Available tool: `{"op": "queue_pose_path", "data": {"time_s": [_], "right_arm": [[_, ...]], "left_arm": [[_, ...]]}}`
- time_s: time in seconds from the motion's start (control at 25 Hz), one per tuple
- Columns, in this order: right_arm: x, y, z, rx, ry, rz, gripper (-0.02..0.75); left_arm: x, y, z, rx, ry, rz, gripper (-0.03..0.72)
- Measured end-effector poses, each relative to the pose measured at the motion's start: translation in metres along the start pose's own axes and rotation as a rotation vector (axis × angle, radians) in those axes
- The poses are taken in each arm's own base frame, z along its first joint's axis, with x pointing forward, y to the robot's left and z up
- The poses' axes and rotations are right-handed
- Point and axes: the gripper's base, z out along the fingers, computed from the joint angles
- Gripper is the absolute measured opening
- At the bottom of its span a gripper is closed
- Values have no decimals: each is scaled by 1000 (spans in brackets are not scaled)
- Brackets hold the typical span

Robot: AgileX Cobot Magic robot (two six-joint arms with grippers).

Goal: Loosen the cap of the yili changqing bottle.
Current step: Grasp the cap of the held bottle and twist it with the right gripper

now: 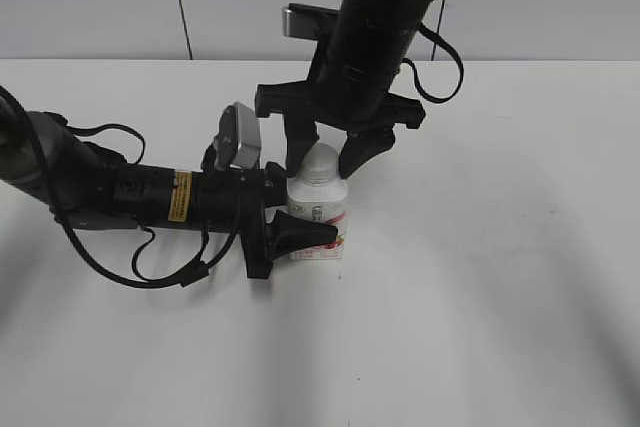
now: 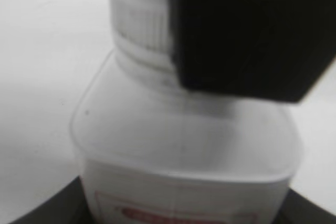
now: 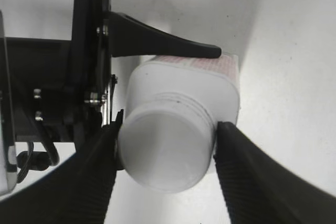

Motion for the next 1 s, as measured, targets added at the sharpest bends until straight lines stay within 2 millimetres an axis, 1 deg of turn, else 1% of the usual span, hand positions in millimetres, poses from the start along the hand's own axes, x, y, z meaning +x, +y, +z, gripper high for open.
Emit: {"op": "queue_pose_path", "data": {"time_s": [0.2,0.4,0.52,0.64,0.88,1.0], "right_arm": [[0,0,0,2,1,-1,412],[0,-1,0,7,0,-8,410],[0,-1,0,8,0,-52,407],[0,-1,0,10,-1,-185,407],[-1,-1,0,15,-6,-575,405],[-1,-1,0,16,-5,-735,403]], "left_arm": [[0,0,0,0,0,0,393],[0,0,0,0,0,0,393],[0,0,0,-1,0,-1,393],[0,0,0,-2,-1,-2,393],[0,0,0,-2,-1,-5,393],[0,0,0,-2,-1,-5,393]]}}
